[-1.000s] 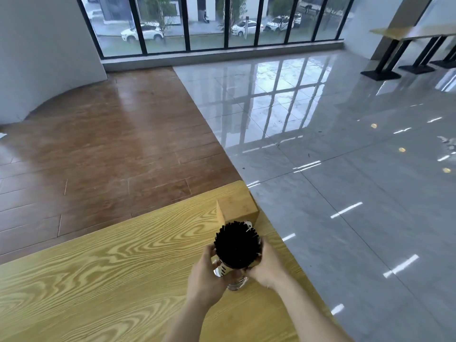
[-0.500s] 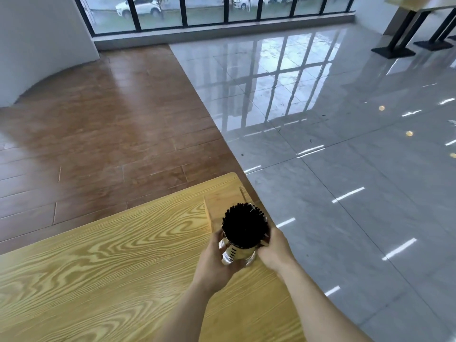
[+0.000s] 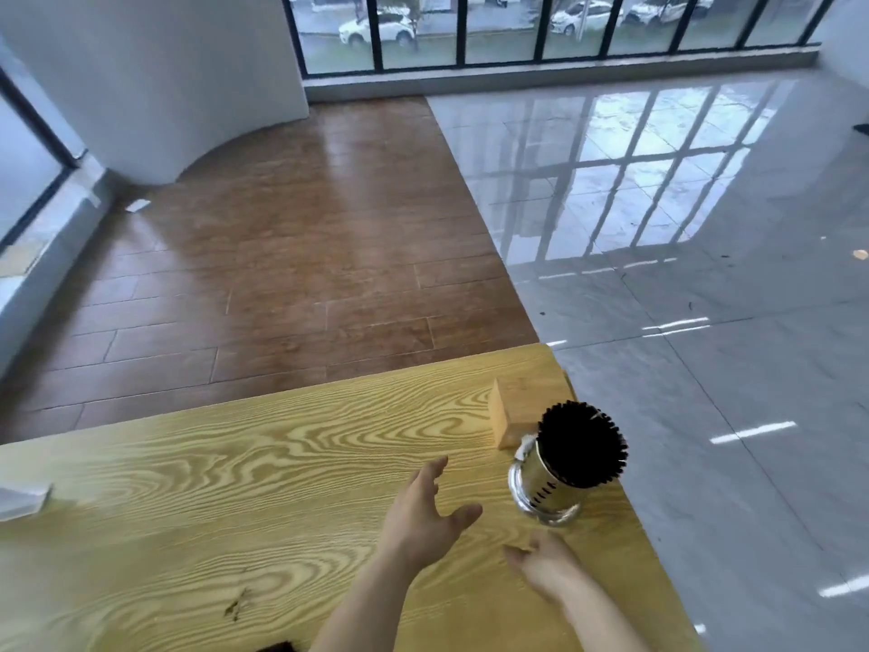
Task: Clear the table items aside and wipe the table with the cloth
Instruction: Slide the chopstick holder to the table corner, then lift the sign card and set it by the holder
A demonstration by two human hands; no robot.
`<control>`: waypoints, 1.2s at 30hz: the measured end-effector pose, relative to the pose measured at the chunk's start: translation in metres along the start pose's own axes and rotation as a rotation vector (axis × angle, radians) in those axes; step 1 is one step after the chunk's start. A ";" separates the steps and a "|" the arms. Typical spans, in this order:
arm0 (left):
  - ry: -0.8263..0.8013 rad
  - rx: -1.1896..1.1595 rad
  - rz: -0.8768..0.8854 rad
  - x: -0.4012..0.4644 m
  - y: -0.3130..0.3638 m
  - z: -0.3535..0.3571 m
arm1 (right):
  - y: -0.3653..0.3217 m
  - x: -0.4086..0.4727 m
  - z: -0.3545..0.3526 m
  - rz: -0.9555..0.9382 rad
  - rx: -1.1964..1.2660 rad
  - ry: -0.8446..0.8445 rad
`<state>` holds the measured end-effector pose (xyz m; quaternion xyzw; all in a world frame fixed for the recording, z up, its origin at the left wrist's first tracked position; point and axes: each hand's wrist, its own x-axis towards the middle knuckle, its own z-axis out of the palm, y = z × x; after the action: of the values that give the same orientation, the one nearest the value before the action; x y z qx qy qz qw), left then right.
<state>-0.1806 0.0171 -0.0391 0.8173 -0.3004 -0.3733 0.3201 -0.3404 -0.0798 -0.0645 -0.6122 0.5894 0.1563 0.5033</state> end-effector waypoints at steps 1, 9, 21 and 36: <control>0.025 0.004 -0.010 -0.003 -0.009 -0.013 | -0.010 -0.001 0.010 -0.017 -0.011 -0.014; 0.306 -0.182 -0.118 -0.069 -0.136 -0.183 | -0.149 -0.049 0.161 -0.288 -0.171 -0.084; 0.767 -0.453 -0.327 -0.191 -0.365 -0.444 | -0.328 -0.158 0.454 -0.544 -0.337 -0.283; 0.851 -0.626 -0.206 -0.148 -0.416 -0.592 | -0.437 -0.161 0.553 -0.636 0.026 -0.148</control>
<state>0.3196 0.5582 0.0177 0.7872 0.0632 -0.1100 0.6035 0.2249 0.3662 0.0050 -0.7461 0.3327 0.0278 0.5761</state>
